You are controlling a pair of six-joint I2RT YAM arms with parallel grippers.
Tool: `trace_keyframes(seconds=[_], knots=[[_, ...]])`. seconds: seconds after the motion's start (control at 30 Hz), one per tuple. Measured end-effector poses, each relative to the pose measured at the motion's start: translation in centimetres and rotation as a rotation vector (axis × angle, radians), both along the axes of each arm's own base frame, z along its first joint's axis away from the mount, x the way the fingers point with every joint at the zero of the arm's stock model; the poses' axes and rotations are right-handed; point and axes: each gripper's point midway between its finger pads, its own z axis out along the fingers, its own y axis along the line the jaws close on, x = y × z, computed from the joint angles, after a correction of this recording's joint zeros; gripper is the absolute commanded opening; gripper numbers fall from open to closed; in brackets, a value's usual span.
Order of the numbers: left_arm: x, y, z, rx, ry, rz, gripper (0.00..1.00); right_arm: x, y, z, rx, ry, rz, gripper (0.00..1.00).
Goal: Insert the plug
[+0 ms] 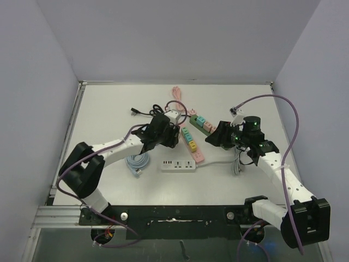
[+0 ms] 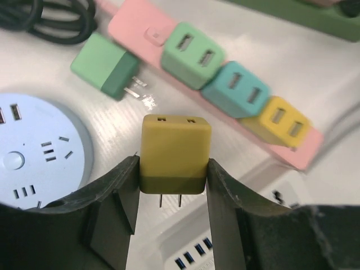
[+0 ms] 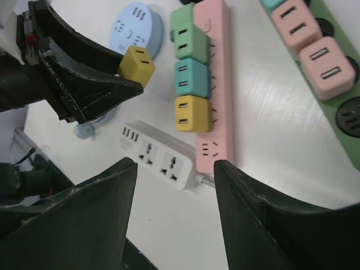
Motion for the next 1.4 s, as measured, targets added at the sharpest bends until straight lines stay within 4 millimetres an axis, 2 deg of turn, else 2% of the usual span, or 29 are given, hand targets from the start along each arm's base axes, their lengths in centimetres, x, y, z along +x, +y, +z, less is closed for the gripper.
trace_keyframes(seconds=[0.13, 0.2, 0.3, 0.4, 0.53, 0.67, 0.77, 0.97, 1.23, 1.4], knots=[[-1.6, -1.3, 4.5, -0.142, -0.150, -0.110, 0.28, -1.7, 1.9, 1.7, 0.088, 0.008, 0.068, 0.58], [-2.1, -2.1, 6.1, -0.197, -0.207, -0.165, 0.28, -2.2, 2.5, 2.1, 0.111, 0.013, 0.093, 0.58], [-2.9, -3.6, 7.9, -0.271, -0.286, -0.269, 0.29, -3.1, 3.7, 2.5, 0.138, 0.028, 0.135, 0.58], [-4.0, -4.9, 8.7, -0.311, -0.346, -0.377, 0.29, -3.5, 4.6, 2.9, 0.153, 0.038, 0.162, 0.58], [-5.3, -5.8, 8.6, -0.311, -0.420, -0.501, 0.29, -3.4, 5.4, 3.2, 0.161, 0.042, 0.184, 0.58], [-6.2, -6.2, 8.3, -0.290, -0.476, -0.597, 0.28, -3.1, 5.9, 2.1, 0.159, 0.086, 0.185, 0.57], [-6.5, -6.6, 8.8, -0.296, -0.517, -0.642, 0.29, -2.8, 6.0, 1.6, 0.161, 0.105, 0.179, 0.55], [-6.9, -6.9, 9.0, -0.291, -0.548, -0.691, 0.29, -2.5, 6.6, 0.6, 0.168, 0.146, 0.183, 0.47], [-7.3, -6.9, 8.3, -0.274, -0.537, -0.719, 0.29, -2.5, 7.9, -0.6, 0.182, 0.191, 0.231, 0.43], [-7.7, -7.0, 7.9, -0.268, -0.530, -0.738, 0.33, -2.8, 8.5, -0.7, 0.201, 0.215, 0.260, 0.30]])
